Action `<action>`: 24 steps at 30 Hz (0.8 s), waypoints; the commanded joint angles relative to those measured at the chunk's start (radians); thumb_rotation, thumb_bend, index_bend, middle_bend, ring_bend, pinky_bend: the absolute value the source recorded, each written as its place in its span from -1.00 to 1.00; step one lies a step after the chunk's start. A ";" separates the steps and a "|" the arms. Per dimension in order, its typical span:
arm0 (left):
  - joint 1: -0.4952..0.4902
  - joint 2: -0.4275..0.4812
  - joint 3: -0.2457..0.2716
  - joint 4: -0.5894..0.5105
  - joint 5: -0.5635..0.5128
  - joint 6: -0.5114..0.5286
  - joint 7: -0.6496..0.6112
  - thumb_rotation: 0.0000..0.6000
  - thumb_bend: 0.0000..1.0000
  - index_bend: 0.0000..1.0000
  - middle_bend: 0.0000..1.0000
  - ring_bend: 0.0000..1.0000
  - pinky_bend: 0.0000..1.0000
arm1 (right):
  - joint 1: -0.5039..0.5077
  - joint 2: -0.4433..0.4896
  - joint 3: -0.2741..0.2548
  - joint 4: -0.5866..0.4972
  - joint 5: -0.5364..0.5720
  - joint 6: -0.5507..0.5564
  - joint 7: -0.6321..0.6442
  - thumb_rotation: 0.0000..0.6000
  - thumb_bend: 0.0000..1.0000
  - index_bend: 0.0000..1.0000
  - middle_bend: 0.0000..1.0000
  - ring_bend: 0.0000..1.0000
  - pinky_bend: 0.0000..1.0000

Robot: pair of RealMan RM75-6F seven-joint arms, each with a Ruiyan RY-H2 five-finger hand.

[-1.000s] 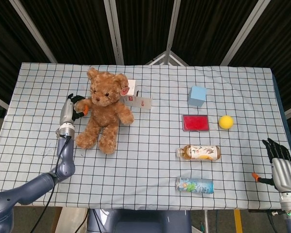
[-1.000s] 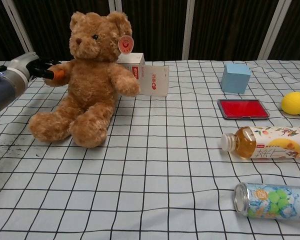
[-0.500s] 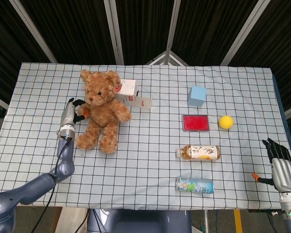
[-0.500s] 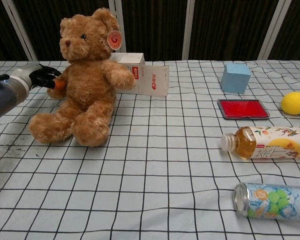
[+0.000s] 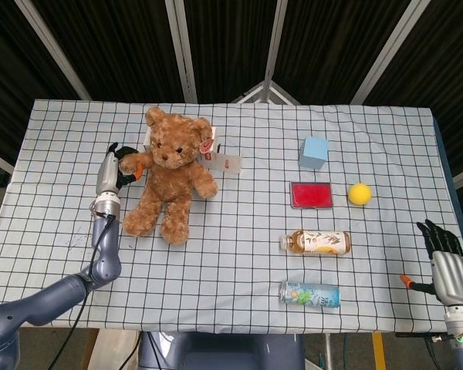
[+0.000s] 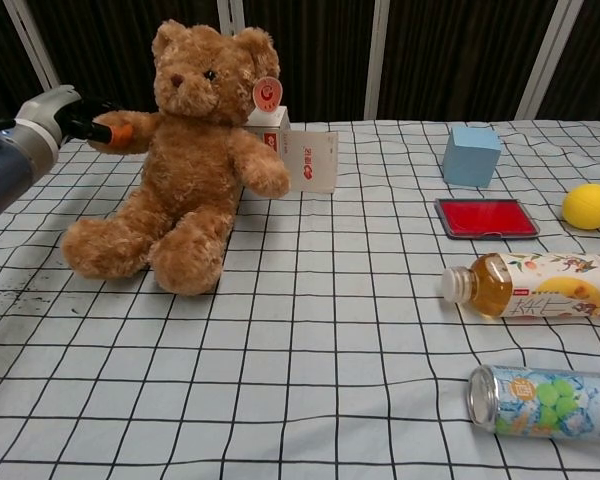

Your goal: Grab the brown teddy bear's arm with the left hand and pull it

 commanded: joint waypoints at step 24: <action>0.003 -0.034 0.043 0.104 -0.026 -0.082 0.052 1.00 0.29 -0.10 -0.21 -1.00 -1.00 | 0.001 0.003 -0.001 -0.003 0.005 -0.004 -0.003 1.00 -0.74 -0.89 -0.97 -1.00 -1.00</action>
